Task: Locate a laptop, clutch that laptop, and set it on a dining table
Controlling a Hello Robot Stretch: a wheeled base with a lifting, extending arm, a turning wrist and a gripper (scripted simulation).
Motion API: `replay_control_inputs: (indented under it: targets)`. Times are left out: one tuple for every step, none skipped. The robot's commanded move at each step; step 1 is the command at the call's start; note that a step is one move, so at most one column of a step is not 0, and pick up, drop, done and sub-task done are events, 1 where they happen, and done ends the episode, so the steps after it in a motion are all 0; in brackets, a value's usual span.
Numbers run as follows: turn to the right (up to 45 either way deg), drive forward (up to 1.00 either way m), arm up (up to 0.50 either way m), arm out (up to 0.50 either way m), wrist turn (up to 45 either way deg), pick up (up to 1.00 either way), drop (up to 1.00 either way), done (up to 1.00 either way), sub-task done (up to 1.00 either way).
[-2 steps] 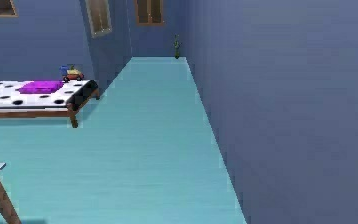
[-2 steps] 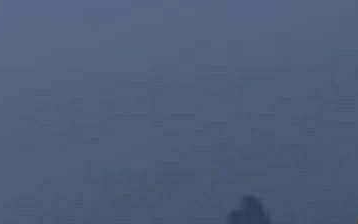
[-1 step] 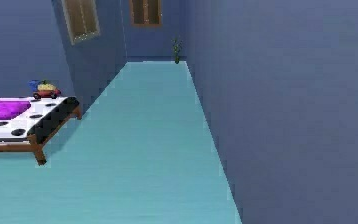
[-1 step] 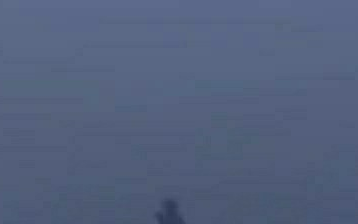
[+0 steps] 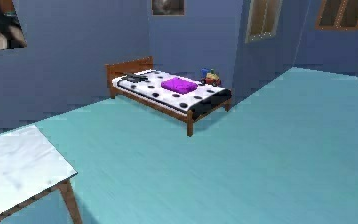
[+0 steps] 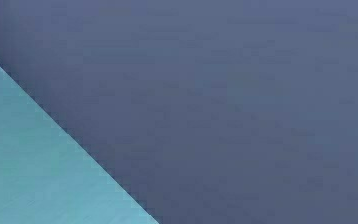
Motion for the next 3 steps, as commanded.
replay_control_inputs:
  targets:
    - [-3.0,0.00,0.00,0.00,0.0,0.00,0.00,0.00,0.00]
    - [0.0,1.00,0.00,0.00,0.0,0.00,0.00,0.00,0.00]
    - [-12.0,0.00,0.00,0.00,0.0,0.00,0.00,0.00,0.00]
